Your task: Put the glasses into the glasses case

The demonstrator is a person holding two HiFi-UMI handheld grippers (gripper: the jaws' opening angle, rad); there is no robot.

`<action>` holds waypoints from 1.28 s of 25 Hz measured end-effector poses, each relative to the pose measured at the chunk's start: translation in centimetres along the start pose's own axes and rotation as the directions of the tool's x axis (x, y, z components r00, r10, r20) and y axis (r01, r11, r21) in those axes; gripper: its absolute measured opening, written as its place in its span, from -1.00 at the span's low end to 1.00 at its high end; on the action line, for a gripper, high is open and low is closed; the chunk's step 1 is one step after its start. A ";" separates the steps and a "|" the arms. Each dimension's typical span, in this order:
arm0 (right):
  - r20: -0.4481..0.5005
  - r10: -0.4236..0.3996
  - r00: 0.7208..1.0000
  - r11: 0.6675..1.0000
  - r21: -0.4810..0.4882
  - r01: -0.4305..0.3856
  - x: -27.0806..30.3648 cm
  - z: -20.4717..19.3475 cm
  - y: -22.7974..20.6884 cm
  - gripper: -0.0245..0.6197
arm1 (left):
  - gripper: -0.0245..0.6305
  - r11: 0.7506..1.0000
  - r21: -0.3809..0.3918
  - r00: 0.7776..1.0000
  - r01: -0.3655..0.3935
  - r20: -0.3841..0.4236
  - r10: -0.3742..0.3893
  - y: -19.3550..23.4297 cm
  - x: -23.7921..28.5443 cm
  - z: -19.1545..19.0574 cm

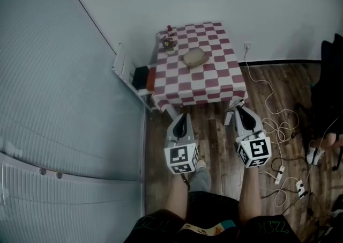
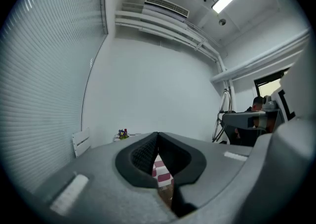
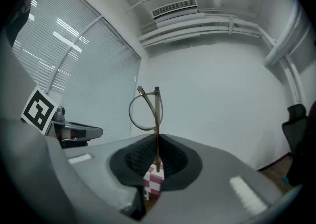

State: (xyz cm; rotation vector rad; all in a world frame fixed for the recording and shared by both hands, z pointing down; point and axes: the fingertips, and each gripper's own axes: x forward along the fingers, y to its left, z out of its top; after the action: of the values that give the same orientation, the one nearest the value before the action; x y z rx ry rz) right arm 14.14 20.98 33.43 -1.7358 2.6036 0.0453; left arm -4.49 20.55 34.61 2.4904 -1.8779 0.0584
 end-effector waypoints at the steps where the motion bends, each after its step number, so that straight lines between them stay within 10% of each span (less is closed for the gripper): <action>1: -0.003 -0.020 1.000 1.000 0.007 0.020 0.4 -0.3 -0.9 -0.87 | -0.90 1.000 0.001 1.000 0.005 -0.008 -0.005 0.1 0.9 -0.2; 11: -0.080 -0.151 0.985 0.984 0.080 0.157 3.7 -5.2 -7.0 -0.87 | -0.90 0.996 -0.058 0.990 0.067 -0.116 -0.074 0.6 9.1 -3.8; 17: -0.125 -0.171 0.977 0.981 0.067 0.180 7.1 -6.8 -7.3 -0.87 | -0.90 0.991 0.051 0.981 0.123 -0.158 -0.114 0.9 13.5 -5.5; 32: -0.137 -0.057 0.989 0.998 0.012 0.059 21.7 -3.3 -3.9 -0.87 | -0.90 0.988 -0.147 0.993 0.049 -0.103 -0.064 11.4 19.7 -4.3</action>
State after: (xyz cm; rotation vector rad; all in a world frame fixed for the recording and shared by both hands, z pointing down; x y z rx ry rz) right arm 9.44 -0.63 36.11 -1.8723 2.6348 -0.0987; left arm -10.10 -1.35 39.67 2.3921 -1.7054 0.0520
